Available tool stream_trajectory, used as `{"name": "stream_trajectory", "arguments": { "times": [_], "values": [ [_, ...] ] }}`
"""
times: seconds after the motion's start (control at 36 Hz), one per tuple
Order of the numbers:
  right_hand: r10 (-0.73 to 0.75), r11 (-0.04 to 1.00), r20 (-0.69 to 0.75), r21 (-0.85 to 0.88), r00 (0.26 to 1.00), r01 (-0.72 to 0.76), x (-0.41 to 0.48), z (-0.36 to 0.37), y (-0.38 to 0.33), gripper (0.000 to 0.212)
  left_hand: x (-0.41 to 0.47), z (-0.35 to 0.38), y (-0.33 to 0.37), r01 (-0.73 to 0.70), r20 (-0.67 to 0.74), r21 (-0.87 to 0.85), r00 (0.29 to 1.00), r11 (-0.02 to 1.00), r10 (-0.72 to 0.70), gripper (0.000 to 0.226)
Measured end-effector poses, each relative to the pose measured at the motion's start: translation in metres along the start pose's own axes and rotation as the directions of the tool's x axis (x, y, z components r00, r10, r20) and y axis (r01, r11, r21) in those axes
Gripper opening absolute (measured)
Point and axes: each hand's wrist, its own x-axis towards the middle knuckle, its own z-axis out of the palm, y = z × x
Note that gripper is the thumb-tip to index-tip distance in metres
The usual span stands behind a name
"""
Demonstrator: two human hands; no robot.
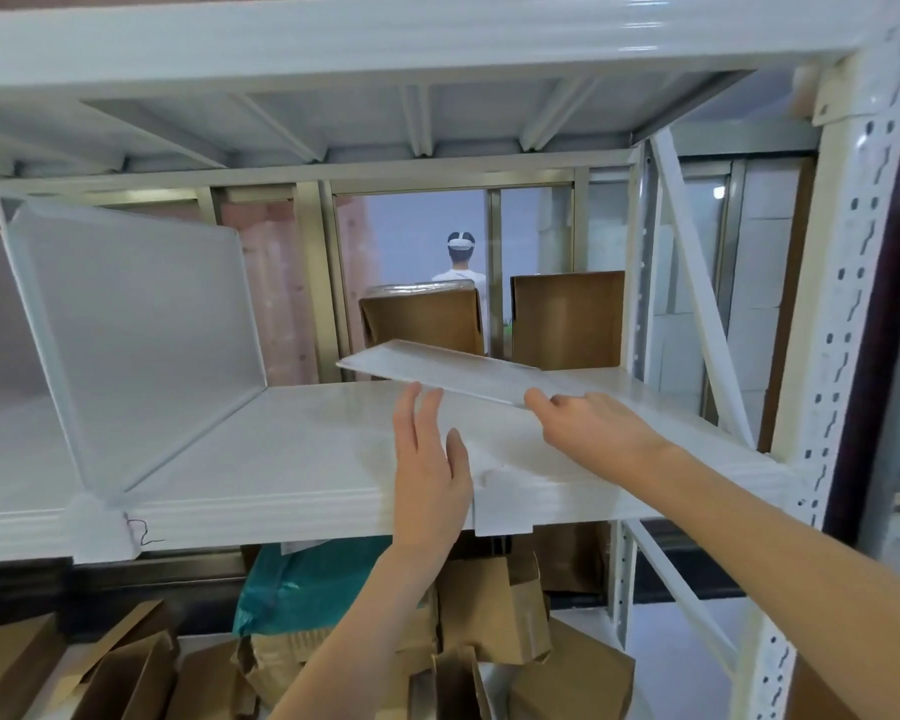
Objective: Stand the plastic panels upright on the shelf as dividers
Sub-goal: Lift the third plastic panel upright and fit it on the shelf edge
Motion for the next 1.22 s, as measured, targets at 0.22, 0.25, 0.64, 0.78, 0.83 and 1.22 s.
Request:
{"name": "stream_trajectory", "arguments": {
  "times": [0.22,0.25,0.64,0.78,0.83,1.22],
  "values": [
    [0.253,0.889,-0.183,0.431,0.95,-0.154,-0.014,-0.001,-0.012,0.022,-0.002,0.005,0.028,0.165,0.313,-0.038,0.939,0.986,-0.145,0.068],
    [0.257,0.873,-0.194,0.466,0.947,-0.141,-0.014,-0.002,-0.016,0.021,-0.001,0.006,0.033,0.185,0.358,-0.069,0.922,0.98,-0.149,0.07],
    [0.381,0.412,0.093,0.873,0.92,-0.259,0.02,-0.033,-0.05,0.054,0.022,0.003,0.053,0.216,0.382,-0.392,0.922,0.894,-0.055,0.071],
    [0.406,0.511,0.012,0.826,0.914,-0.238,0.022,-0.042,-0.055,0.056,0.025,-0.002,0.053,0.274,0.307,-0.374,0.938,0.886,-0.16,0.069],
    [0.401,0.51,0.027,0.824,0.915,-0.248,0.024,-0.046,-0.054,0.052,0.027,-0.004,0.053,0.279,0.32,-0.383,0.934,0.88,-0.156,0.068],
    [0.388,0.481,0.143,0.811,0.91,-0.333,0.041,-0.065,-0.048,0.05,0.049,-0.022,0.041,0.4,0.569,-0.283,0.802,0.872,-0.183,0.063]
  ]
}}
